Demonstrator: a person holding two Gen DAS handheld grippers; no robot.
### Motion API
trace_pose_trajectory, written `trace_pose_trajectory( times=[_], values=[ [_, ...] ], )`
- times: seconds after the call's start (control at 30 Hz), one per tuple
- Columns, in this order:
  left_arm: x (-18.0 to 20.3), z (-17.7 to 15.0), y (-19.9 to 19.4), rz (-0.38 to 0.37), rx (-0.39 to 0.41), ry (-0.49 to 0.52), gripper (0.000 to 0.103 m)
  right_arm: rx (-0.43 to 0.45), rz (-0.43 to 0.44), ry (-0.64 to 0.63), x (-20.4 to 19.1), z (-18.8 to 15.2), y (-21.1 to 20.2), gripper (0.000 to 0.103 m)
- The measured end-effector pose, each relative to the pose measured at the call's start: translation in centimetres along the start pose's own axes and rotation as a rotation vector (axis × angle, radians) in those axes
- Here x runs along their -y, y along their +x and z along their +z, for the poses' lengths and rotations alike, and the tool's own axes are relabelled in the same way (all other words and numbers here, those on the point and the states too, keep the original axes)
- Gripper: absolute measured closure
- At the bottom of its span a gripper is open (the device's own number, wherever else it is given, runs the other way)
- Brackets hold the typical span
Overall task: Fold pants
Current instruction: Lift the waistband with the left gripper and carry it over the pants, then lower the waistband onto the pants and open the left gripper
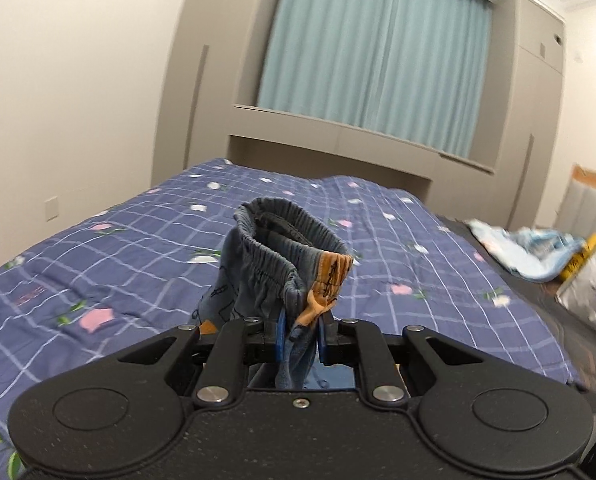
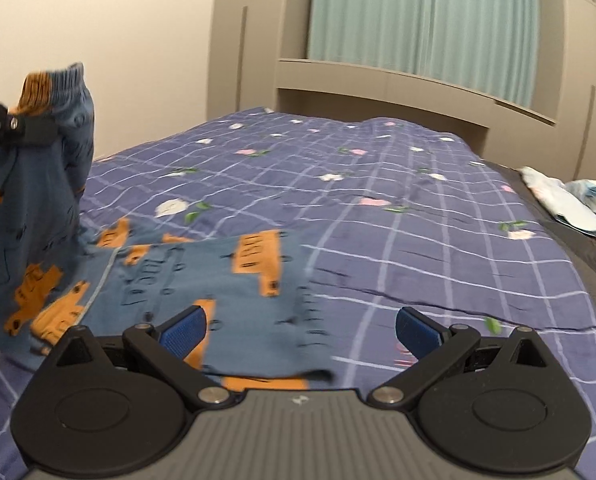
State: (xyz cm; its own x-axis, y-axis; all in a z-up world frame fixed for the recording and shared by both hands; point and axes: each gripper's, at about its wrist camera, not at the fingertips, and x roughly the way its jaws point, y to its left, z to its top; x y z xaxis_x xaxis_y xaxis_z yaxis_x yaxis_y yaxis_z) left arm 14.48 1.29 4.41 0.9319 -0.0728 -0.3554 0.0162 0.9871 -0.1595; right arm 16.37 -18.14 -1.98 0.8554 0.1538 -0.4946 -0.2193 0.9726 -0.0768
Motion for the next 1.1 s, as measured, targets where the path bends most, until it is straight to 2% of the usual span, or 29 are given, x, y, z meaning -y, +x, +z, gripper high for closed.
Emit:
trace_pose_trajectory(
  times=[0.17, 0.5, 0.67, 0.87, 1.1],
  values=[
    [2.4, -0.5, 1.2, -0.035, -0.039, 0.072, 0.087, -0.005, -0.026, 0.036, 1.9, -0.4, -0.2, 0.000],
    [5.9, -1.5, 4.9, -0.086, -0.136, 0.108, 0.087, -0.028, -0.120, 0.115, 5.6, -1.7, 0.0, 0.000],
    [7.5, -2.6, 6.7, -0.098, -0.157, 0.137, 0.087, -0.018, -0.179, 0.178, 6.9, -2.7, 0.0, 0.000],
    [8.6, -4.0, 7.9, -0.111, -0.216, 0.165, 0.087, -0.035, -0.178, 0.204, 7.4, -3.5, 0.5, 0.000],
    [9.9, -4.4, 8.1, -0.140, -0.225, 0.207, 0.087, -0.052, -0.181, 0.193, 6.9, -3.8, 0.9, 0.000]
  ],
)
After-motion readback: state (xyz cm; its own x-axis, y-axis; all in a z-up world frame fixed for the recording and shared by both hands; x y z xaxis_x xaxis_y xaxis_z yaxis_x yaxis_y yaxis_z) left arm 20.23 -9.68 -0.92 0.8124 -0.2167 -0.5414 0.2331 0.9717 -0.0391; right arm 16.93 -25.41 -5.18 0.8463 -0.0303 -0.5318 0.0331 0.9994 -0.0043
